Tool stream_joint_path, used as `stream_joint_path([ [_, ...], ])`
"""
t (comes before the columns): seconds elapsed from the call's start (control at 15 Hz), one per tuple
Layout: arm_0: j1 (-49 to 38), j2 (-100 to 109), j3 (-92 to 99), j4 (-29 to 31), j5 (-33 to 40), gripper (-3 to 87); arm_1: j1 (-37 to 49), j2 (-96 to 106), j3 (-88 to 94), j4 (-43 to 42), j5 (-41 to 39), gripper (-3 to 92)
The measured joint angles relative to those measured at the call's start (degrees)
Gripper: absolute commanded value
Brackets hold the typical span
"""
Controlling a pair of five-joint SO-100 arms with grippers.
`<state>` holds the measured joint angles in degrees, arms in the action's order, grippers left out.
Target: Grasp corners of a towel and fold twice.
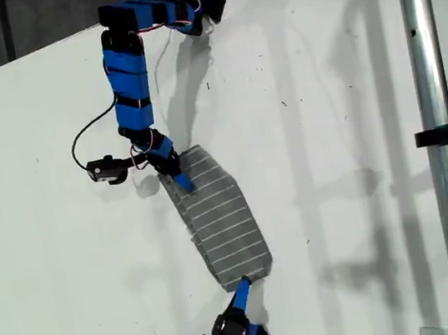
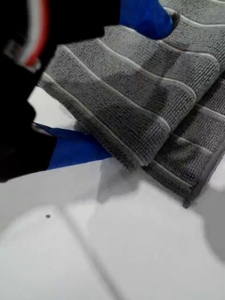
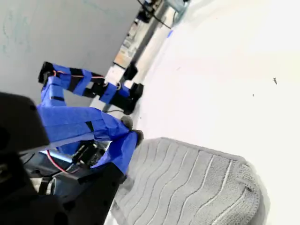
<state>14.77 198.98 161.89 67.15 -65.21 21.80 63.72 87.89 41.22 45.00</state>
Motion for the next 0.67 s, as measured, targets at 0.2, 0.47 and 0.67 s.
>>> stream_joint_path([
  [0.2,0.0,0.0,0.0,0.0,0.0,0.7,-2.4,-3.3,-5.7,0.2,0.7,-0.2],
  [0.47,0.0,0.0,0.3,-0.4,0.0,1.8,-3.5,12.7,1.1,19.8,0.0,-0.2],
  [0.67,-0.4,0.0,0.9,-0.7,0.0,2.5,-8.4,30.7,10.5,38.1,5.2,-0.2],
])
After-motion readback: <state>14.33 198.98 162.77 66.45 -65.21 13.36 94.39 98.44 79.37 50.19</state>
